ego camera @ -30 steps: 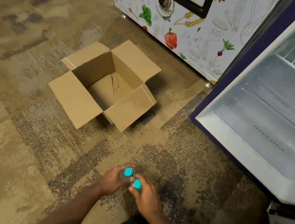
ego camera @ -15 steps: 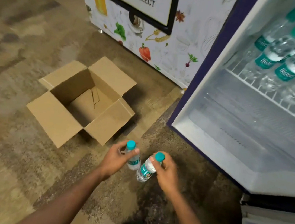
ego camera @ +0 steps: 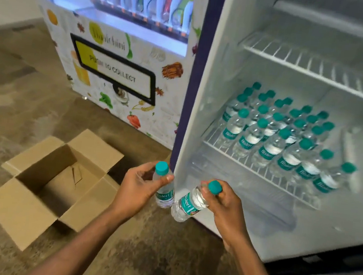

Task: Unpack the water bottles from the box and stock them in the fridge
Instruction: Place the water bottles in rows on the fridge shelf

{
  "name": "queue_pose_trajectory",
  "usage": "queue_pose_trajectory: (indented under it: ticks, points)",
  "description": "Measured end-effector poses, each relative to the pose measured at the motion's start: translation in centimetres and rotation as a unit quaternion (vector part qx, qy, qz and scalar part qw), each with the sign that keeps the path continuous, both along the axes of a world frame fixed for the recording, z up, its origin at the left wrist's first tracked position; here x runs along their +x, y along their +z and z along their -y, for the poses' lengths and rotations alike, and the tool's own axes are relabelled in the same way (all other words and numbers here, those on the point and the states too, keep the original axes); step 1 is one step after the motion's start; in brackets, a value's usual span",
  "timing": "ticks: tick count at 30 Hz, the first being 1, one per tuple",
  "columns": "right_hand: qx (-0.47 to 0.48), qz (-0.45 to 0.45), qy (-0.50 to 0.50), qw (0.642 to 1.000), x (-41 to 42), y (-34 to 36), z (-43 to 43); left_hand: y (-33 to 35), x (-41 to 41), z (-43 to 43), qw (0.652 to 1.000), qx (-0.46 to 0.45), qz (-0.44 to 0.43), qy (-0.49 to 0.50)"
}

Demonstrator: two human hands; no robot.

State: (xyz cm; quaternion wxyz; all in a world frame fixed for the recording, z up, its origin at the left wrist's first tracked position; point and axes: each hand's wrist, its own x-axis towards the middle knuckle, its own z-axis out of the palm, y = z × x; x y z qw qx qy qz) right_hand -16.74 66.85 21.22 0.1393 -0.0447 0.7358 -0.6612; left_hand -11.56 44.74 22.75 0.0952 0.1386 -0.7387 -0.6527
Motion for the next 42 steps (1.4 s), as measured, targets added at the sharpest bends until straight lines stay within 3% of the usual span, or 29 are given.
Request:
queue_pose_trajectory:
  ticks: [4, 9, 16, 23, 32, 42]
  points:
    - [-0.012, -0.039, -0.032, 0.999, -1.5, 4.0, -2.6, 5.2, -2.2, -2.4, 0.997, -0.051, -0.058, -0.021]
    - [-0.015, -0.116, -0.105, 0.988, -3.6, 8.2, -5.6, 12.2, -5.2, -4.8, 0.975, -0.199, -0.101, -0.005]
    - [-0.01, -0.239, -0.263, 0.935, -6.5, 13.0, -9.5, 18.2, -10.1, -6.1, 0.963, -0.199, -0.179, 0.031]
    - [-0.009, -0.285, -0.387, 0.877, -10.7, 15.0, -12.8, 19.5, -14.3, -6.5, 0.938, -0.246, -0.242, 0.046]
    - [-0.138, -0.208, -0.508, 0.824, -16.5, 14.9, -15.5, 18.1, -16.6, -7.1, 0.874, -0.328, -0.352, 0.075]
    - [-0.215, -0.175, -0.578, 0.768, -22.4, 14.5, -16.9, 15.5, -18.5, -6.1, 0.823, -0.427, -0.364, 0.086]
